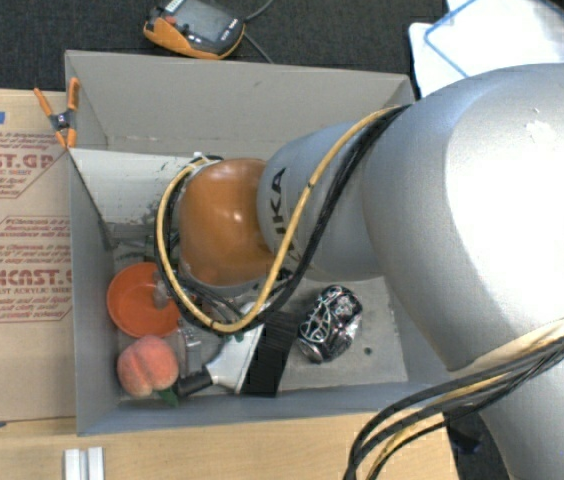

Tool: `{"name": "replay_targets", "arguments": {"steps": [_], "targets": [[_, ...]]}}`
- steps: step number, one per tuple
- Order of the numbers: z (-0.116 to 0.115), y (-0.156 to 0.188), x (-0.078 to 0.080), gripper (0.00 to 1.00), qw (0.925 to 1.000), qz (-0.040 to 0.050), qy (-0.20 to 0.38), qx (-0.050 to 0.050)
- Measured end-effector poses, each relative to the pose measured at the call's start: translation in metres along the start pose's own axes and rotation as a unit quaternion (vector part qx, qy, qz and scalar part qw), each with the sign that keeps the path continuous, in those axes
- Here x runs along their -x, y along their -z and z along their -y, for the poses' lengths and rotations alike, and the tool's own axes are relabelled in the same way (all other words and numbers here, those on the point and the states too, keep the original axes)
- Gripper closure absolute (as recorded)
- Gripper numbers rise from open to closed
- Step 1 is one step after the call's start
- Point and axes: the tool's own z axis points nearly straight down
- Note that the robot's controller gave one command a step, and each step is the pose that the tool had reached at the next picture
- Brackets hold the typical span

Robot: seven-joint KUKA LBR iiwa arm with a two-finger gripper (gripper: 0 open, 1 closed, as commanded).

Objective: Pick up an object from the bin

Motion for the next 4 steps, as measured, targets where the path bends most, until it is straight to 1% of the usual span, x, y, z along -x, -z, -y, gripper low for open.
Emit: {"name": "replay_targets", "arguments": {"steps": [1,2,3,4], "targets": [[0.0051,-0.0005,0.0010,0.00,1.0000,-0.0009,-0.002,0.000],[0.0002,0.0000,0.0006,0.00,1.0000,0.0007,0.000,0.001],[0.0016,0.0001,0.0014,1.00,1.0000,0.0007,-0.001,0.002],[0.0016,0.0001,0.0014,1.00,1.0000,0.0007,-0.001,0.002]]}}
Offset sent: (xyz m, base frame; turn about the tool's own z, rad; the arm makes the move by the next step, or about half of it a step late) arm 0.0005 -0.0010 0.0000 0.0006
